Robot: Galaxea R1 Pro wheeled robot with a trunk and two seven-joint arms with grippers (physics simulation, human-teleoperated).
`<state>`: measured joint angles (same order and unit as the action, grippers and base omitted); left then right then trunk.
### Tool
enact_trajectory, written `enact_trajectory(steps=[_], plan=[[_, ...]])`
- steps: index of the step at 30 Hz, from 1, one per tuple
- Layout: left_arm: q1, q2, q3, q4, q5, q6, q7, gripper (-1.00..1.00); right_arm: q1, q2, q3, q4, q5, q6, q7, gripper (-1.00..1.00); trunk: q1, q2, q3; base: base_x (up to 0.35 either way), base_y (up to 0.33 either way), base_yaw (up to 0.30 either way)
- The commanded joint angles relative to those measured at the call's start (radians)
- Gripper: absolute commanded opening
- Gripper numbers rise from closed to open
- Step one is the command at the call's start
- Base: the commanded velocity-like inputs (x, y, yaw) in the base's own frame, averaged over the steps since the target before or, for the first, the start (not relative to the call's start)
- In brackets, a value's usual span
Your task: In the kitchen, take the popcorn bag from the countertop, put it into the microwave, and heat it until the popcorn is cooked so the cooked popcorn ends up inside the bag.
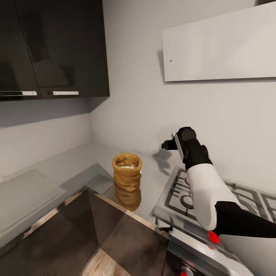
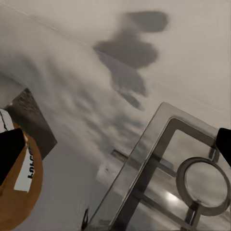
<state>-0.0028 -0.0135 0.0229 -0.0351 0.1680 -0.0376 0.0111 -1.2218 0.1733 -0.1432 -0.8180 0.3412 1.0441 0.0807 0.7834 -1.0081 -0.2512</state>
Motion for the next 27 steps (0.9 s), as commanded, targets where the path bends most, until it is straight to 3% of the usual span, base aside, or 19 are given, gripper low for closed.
enact_trajectory(steps=[1, 11, 14, 27], plan=[[0.000, -0.001, 0.002, 0.000, 0.005, -0.002, 0.001, 1.00, -0.001, 0.001, -0.004, -0.001, 0.009, 0.003, 0.008, 1.00, 0.000, -0.001, -0.001, 0.000, 0.000, 0.261], [0.000, -0.001, 0.002, 0.000, 0.005, -0.002, 0.001, 1.00, -0.001, 0.001, -0.006, 0.001, 0.010, 0.003, 0.004, 1.00, 0.000, -0.001, -0.001, 0.000, 0.000, 0.276], [0.000, -0.001, 0.002, 0.000, 0.005, -0.002, 0.001, 1.00, -0.001, 0.001, -0.007, 0.003, 0.009, 0.003, -0.040, 1.00, 0.000, -0.001, -0.001, 0.000, 0.000, 0.278], [0.000, -0.002, 0.002, 0.000, 0.007, -0.002, 0.001, 1.00, -0.001, 0.001, -0.009, 0.008, 0.003, 0.003, -0.108, 1.00, 0.000, -0.001, -0.001, 0.000, 0.000, 0.234]])
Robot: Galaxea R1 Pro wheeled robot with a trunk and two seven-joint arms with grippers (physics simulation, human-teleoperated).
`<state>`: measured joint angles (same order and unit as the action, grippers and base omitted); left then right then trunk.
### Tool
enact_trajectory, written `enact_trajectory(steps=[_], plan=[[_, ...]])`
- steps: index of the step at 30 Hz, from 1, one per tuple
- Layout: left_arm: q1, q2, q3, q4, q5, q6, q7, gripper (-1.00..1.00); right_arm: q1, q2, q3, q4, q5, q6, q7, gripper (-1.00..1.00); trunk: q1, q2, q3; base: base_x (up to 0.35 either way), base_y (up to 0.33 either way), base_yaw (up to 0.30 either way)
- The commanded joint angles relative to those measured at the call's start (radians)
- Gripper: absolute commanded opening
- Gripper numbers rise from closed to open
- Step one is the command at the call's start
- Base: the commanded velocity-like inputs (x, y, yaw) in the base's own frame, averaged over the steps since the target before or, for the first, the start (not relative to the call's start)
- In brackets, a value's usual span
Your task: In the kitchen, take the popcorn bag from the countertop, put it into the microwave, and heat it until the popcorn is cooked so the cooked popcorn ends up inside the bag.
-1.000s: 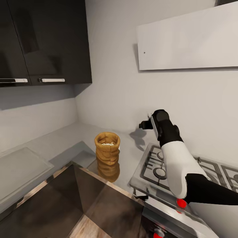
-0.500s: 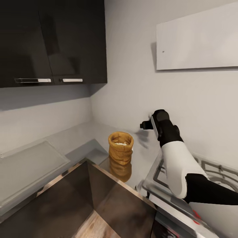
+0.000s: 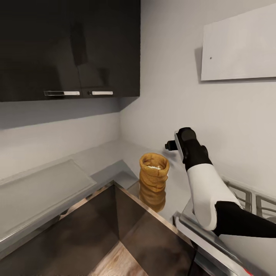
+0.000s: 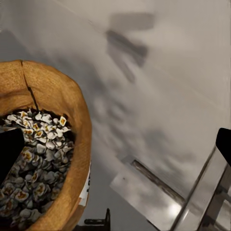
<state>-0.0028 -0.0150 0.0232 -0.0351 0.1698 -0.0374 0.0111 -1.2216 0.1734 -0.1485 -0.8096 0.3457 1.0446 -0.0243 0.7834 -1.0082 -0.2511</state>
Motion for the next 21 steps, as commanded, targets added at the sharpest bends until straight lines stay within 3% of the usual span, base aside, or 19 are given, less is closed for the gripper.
enact_trajectory(steps=[1, 5, 7, 9, 13, 21], plan=[[0.000, 0.000, 0.002, 0.000, 0.005, -0.002, 0.001, 1.00, -0.001, 0.001, -0.003, 0.001, -0.002, 0.003, -0.003, 1.00, 0.000, -0.001, -0.001, 0.000, 0.000, 0.030], [0.000, 0.000, 0.002, 0.000, 0.005, -0.002, 0.001, 1.00, 0.003, 0.001, -0.018, 0.008, -0.004, 0.003, -0.003, 1.00, 0.000, -0.001, -0.001, 0.000, 0.000, 0.008], [0.000, 0.000, 0.002, 0.000, 0.005, -0.002, 0.001, 1.00, 0.003, 0.001, -0.063, 0.015, -0.004, 0.003, -0.004, 1.00, 0.000, -0.001, -0.001, 0.000, 0.000, 0.001], [0.000, 0.000, 0.001, 0.000, 0.005, -0.002, 0.001, 1.00, 0.004, 0.001, -0.105, 0.090, -0.003, 0.003, -0.005, 1.00, 0.000, -0.001, -0.001, 0.000, 0.000, 0.000], [0.000, 0.000, 0.001, 0.000, 0.005, -0.003, 0.001, 1.00, 0.004, 0.001, -0.116, 0.167, 0.001, -0.036, -0.004, 1.00, 0.000, -0.001, -0.001, 0.000, 0.000, 0.000], [0.000, 0.000, 0.000, -0.001, 0.003, -0.004, 0.001, 1.00, 0.004, 0.001, -0.117, 0.175, 0.008, -0.045, -0.003, 1.00, 0.000, -0.001, -0.001, 0.000, 0.000, 0.000]])
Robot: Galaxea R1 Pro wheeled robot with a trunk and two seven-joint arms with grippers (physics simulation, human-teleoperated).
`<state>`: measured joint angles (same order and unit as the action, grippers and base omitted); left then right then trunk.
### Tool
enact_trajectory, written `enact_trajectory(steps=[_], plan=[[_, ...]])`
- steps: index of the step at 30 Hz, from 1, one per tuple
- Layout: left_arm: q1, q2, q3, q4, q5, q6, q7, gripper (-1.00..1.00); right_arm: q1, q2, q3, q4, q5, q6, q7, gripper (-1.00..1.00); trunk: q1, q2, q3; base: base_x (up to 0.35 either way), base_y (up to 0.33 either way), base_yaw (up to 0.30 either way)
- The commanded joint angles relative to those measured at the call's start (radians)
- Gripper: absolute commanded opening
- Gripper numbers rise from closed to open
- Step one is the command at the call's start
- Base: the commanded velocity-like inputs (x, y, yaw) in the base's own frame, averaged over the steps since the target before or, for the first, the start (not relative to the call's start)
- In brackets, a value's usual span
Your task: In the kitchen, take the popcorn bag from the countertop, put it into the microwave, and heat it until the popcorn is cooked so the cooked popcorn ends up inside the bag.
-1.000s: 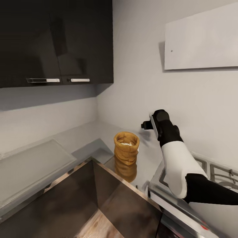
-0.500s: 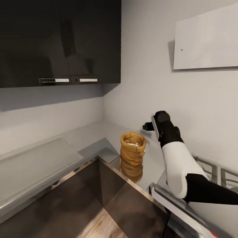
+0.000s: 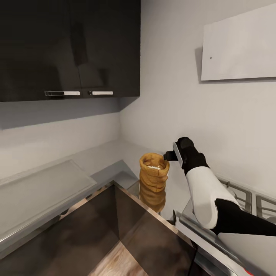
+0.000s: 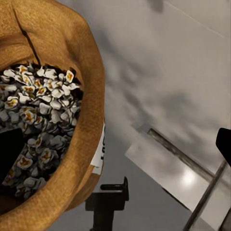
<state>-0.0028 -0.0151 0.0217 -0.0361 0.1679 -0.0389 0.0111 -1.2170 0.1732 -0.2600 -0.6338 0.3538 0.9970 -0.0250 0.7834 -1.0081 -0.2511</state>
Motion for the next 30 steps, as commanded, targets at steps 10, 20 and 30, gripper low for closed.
enact_trajectory(steps=[10, 20, 30], plan=[[0.000, 0.000, 0.001, 0.001, 0.004, -0.001, 0.006, 1.00, -0.001, 0.001, -0.003, 0.000, -0.003, 0.005, -0.003, 1.00, 0.000, -0.001, -0.001, 0.158, 0.000, 0.000], [-0.002, 0.000, 0.003, 0.001, 0.005, -0.002, 0.006, 1.00, 0.001, 0.001, -0.012, 0.015, -0.007, -0.001, -0.004, 1.00, 0.000, -0.001, -0.001, 0.008, 0.000, 0.000], [-0.002, 0.000, 0.004, 0.001, 0.005, -0.002, 0.006, 1.00, 0.001, 0.001, -0.005, 0.013, -0.007, -0.010, 0.000, 1.00, 0.000, -0.001, -0.001, 0.000, 0.000, 0.000]])
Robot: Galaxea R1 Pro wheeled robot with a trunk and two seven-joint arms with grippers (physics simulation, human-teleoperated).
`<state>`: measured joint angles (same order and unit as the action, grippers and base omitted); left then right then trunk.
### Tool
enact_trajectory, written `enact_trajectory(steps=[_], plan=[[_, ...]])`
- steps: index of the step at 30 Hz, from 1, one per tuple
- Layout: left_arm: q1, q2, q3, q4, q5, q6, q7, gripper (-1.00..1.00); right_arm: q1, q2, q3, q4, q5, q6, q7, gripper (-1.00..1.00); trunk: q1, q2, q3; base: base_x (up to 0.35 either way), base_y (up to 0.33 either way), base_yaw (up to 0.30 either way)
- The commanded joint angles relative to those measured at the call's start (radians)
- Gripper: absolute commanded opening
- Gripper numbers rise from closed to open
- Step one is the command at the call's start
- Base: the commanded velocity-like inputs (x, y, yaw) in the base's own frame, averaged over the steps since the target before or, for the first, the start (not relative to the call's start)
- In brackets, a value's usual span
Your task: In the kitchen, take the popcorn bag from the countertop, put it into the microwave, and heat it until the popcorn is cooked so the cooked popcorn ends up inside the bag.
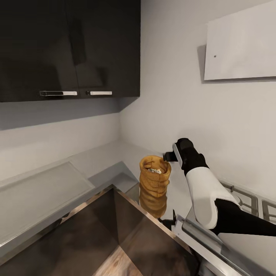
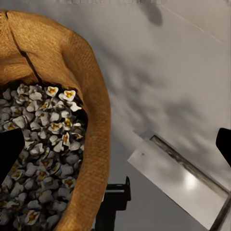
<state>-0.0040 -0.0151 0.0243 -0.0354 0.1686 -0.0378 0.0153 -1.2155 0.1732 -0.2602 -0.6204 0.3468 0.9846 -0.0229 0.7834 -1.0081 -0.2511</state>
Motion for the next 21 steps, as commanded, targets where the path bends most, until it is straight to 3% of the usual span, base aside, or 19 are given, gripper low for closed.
enact_trajectory(steps=[1, 10, 11, 18, 21], plan=[[0.000, 0.000, 0.002, 0.000, 0.005, -0.003, 0.002, 1.00, -0.001, 0.001, -0.005, -0.001, 0.000, -0.003, -0.004, 1.00, 0.000, -0.001, -0.001, 0.000, 0.000, 0.000], [0.000, 0.000, 0.001, 0.000, 0.003, -0.002, 0.002, 1.00, 0.000, 0.001, -0.005, 0.000, -0.002, -0.054, -0.008, 1.00, 0.000, -0.001, -0.001, 0.000, 0.000, 0.000], [-0.001, 0.000, 0.001, 0.000, 0.002, -0.002, 0.002, 1.00, 0.009, 0.001, -0.005, 0.000, -0.003, -0.181, -0.008, 1.00, 0.000, -0.001, -0.001, 0.000, 0.000, 0.000], [-0.001, 0.000, 0.002, 0.000, 0.000, -0.002, 0.002, 1.00, 0.064, -0.001, -0.005, 0.008, -0.003, -0.257, -0.011, 1.00, 0.000, -0.001, -0.001, 0.000, 0.000, 0.000], [-0.001, 0.000, 0.002, 0.000, 0.000, -0.002, 0.002, 1.00, 0.067, -0.007, -0.006, 0.063, -0.003, -0.306, -0.011, 1.00, 0.000, -0.001, -0.001, 0.000, 0.000, 0.000]])
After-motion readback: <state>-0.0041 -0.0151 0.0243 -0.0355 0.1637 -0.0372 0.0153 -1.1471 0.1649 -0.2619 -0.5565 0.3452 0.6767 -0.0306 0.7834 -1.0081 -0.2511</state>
